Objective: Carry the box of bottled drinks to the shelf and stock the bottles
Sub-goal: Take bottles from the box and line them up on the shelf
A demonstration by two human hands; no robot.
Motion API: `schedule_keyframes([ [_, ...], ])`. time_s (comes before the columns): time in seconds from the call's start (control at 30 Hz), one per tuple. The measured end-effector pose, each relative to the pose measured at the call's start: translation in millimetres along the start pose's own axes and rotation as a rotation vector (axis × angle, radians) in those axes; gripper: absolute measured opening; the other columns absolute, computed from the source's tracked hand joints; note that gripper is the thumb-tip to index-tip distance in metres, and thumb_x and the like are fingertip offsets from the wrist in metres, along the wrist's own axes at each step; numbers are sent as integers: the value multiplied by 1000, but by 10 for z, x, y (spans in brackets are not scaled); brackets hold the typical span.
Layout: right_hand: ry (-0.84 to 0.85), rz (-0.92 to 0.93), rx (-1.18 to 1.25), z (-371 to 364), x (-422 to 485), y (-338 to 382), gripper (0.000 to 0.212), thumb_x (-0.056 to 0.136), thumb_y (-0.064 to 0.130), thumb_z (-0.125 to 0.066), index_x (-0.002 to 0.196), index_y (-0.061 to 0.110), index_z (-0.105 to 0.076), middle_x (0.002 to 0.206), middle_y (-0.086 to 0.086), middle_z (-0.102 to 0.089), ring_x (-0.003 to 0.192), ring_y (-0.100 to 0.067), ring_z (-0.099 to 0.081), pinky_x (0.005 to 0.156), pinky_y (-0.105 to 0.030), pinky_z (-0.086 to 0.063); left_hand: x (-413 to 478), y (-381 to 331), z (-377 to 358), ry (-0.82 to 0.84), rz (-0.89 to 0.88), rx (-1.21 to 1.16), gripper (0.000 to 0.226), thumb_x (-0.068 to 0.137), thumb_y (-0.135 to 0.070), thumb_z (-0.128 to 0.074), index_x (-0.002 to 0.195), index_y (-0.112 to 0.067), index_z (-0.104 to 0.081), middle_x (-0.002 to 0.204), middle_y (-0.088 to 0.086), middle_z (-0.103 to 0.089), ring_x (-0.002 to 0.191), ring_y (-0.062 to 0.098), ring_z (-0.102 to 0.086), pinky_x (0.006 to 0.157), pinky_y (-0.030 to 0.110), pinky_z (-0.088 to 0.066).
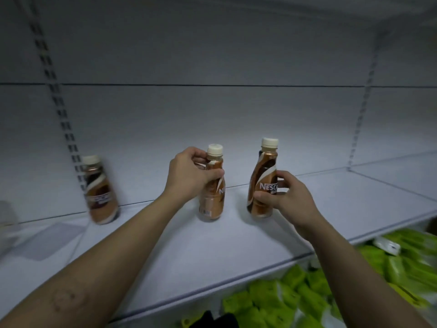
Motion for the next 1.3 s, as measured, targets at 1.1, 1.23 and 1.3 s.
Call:
schedule_keyframes([
  [1.1, 216, 62, -165, -2406, 428, -4, 43, 83, 23, -73, 122, 22, -53, 101, 12, -60, 86, -5, -60, 71, -16, -48, 92, 947, 1208, -167, -30, 819, 88, 70, -34, -81, 139, -14, -29, 113, 8, -61, 100, 27, -61, 74, 39, -49],
  [1.23, 196, 91, -145, -2416, 370, -34, 37, 83, 26, -73, 116, 29, -55, 89, 24, -56, 77, 10, -56, 53, -2, -38, 43, 952, 1240, -173, -48, 853, 94, 72, -29, -80, 144, -15, -21, 121, 11, -59, 104, 29, -61, 77, 43, -51],
  [1.3, 188, 91, -134, -2413, 356, -28, 38, 83, 26, -73, 117, 29, -56, 93, 20, -58, 78, 9, -57, 55, -2, -37, 41, 946, 1249, -181, -55, 847, 93, 73, -28, -80, 144, -16, -22, 123, 10, -58, 104, 29, -62, 78, 42, -51],
])
Point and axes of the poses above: each hand's wrist, its own x-axis towards the middle knuckle, its own z-axis out of the back of the hand, y = z × x, the point moved 1 cm from there along x, towards the middle knuckle
